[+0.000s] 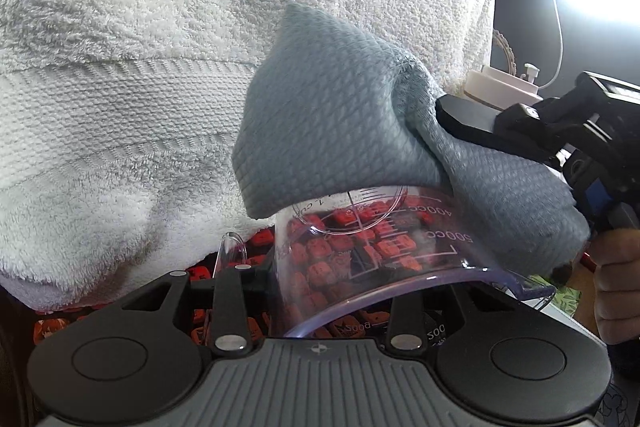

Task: Clean container
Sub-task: 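Rub the green cloth back and forth over the cup's rim with the right gripper, then sweep the green cloth across the cup's outer wall with the right gripper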

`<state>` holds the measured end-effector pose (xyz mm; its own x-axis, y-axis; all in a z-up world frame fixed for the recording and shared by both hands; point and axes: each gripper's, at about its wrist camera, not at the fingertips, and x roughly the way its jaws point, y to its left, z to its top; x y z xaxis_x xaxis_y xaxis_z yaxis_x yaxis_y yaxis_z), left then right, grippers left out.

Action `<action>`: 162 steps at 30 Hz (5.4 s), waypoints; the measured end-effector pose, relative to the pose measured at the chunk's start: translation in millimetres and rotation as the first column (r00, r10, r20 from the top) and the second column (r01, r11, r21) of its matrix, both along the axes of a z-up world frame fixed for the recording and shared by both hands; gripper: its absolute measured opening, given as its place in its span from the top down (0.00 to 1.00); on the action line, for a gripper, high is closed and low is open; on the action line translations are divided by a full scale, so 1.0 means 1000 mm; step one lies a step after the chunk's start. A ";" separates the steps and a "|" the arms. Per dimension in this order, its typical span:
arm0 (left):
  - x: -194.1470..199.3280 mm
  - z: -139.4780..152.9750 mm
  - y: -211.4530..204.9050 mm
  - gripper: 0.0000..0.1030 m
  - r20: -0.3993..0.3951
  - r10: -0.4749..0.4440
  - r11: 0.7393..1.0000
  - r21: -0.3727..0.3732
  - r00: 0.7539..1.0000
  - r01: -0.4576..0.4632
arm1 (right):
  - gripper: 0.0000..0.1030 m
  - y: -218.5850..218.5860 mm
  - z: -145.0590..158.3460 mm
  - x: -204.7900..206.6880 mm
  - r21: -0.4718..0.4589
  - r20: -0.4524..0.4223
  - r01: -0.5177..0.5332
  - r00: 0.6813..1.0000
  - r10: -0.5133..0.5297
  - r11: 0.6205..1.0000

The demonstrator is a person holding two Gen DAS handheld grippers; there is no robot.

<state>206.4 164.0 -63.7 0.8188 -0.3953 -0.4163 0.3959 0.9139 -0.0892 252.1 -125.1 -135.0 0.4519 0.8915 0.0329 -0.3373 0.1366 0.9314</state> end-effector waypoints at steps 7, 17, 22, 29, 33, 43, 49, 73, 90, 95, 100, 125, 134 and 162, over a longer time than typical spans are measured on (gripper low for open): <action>0.002 0.001 -0.003 0.66 0.000 0.000 1.000 0.002 1.000 0.000 | 0.91 0.024 0.008 -0.013 -0.045 0.054 -0.129 0.990 0.132 0.991; 0.002 0.001 -0.006 0.66 0.001 0.000 1.000 0.004 1.000 0.000 | 0.92 0.006 0.003 -0.006 -0.016 0.019 -0.027 0.999 0.027 1.000; 0.003 0.001 -0.009 0.65 0.002 0.000 1.000 0.005 1.000 0.000 | 0.91 -0.004 0.000 -0.002 -0.001 -0.002 0.028 1.000 -0.028 1.000; 0.004 0.002 -0.013 0.65 0.002 0.000 1.000 0.007 1.000 0.000 | 0.91 0.009 0.003 -0.006 -0.009 0.017 -0.039 0.999 0.039 0.999; 0.006 0.002 -0.016 0.65 0.002 0.000 1.000 0.008 1.000 0.000 | 0.91 0.026 0.005 -0.014 -0.025 0.053 -0.127 0.990 0.128 0.992; 0.003 0.002 -0.017 0.65 0.003 0.001 1.000 0.011 1.000 -0.001 | 0.91 0.006 0.005 -0.006 -0.023 0.032 -0.028 0.999 0.029 0.999; 0.004 0.002 -0.014 0.65 0.003 0.000 1.000 0.010 1.000 0.000 | 0.91 -0.010 -0.004 0.003 0.027 -0.038 0.046 0.998 -0.045 0.999; 0.011 0.005 -0.018 0.65 0.002 -0.002 1.000 0.007 1.000 0.002 | 0.91 0.002 0.009 -0.007 -0.050 0.049 -0.014 0.999 0.016 0.999; 0.010 0.004 -0.015 0.65 0.001 -0.003 1.000 0.005 1.000 0.003 | 0.91 0.021 0.003 -0.009 0.003 0.012 -0.130 0.992 0.130 0.992; 0.009 0.004 -0.014 0.65 0.002 -0.003 1.000 0.008 1.000 0.003 | 0.91 0.020 0.008 -0.011 -0.032 0.046 -0.129 0.990 0.131 0.991; 0.009 0.004 -0.014 0.65 0.002 -0.002 1.000 0.009 1.000 0.002 | 0.91 0.008 0.006 -0.007 -0.025 0.030 -0.051 0.998 0.051 0.998; 0.010 0.006 -0.019 0.65 0.002 -0.003 1.000 0.007 1.000 0.003 | 0.91 0.018 0.009 -0.014 -0.056 0.070 -0.083 0.994 0.087 0.995; 0.011 0.007 -0.024 0.65 0.002 -0.003 1.000 0.008 1.000 0.003 | 0.91 -0.008 0.005 -0.002 -0.042 0.029 0.052 0.998 -0.050 0.998; 0.015 0.008 -0.035 0.65 0.000 -0.005 1.000 0.001 1.000 0.005 | 0.88 -0.031 0.049 -0.056 -0.262 0.199 0.214 0.966 -0.164 0.941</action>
